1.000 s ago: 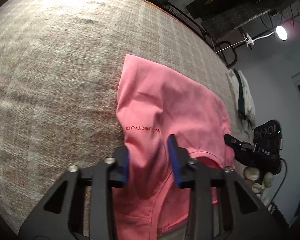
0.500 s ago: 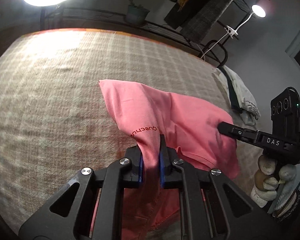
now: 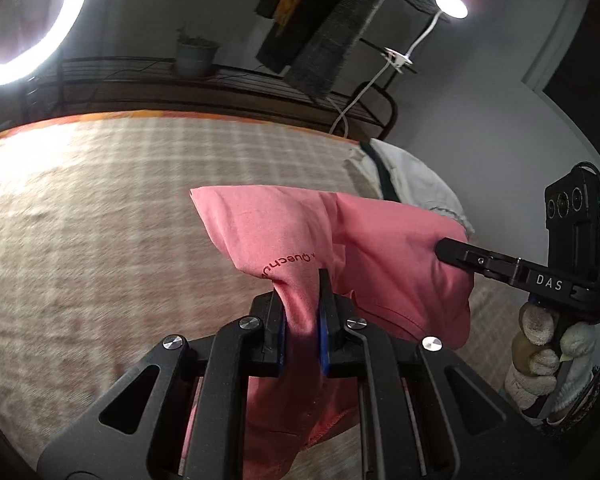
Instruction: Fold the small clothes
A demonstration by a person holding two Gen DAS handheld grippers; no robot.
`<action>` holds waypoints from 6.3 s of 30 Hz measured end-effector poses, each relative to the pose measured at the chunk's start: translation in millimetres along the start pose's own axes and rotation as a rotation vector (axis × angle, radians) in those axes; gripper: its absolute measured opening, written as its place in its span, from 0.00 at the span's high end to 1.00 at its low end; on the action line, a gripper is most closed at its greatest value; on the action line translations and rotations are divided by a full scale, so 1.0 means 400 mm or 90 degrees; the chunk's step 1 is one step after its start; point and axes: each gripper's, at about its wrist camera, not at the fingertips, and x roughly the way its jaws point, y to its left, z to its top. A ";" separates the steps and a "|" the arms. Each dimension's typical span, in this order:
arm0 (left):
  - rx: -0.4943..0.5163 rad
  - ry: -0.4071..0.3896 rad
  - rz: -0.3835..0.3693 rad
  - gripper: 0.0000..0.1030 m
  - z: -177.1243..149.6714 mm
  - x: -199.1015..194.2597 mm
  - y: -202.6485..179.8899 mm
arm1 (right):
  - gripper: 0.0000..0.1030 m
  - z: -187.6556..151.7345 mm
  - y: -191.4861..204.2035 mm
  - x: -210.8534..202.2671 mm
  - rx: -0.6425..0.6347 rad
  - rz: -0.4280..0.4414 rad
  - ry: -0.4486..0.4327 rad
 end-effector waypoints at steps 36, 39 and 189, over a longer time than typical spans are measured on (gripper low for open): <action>0.137 0.015 -0.053 0.58 0.313 0.669 -0.407 | 0.73 0.312 -0.749 -0.142 0.016 -0.211 -0.042; 0.118 0.030 -0.062 0.56 0.300 0.651 -0.359 | 0.68 0.257 -0.784 -0.165 0.066 -0.184 -0.050; 0.261 -0.104 0.086 0.00 -0.226 -0.221 -0.275 | 0.00 -0.197 0.031 -0.355 0.024 -0.400 -0.271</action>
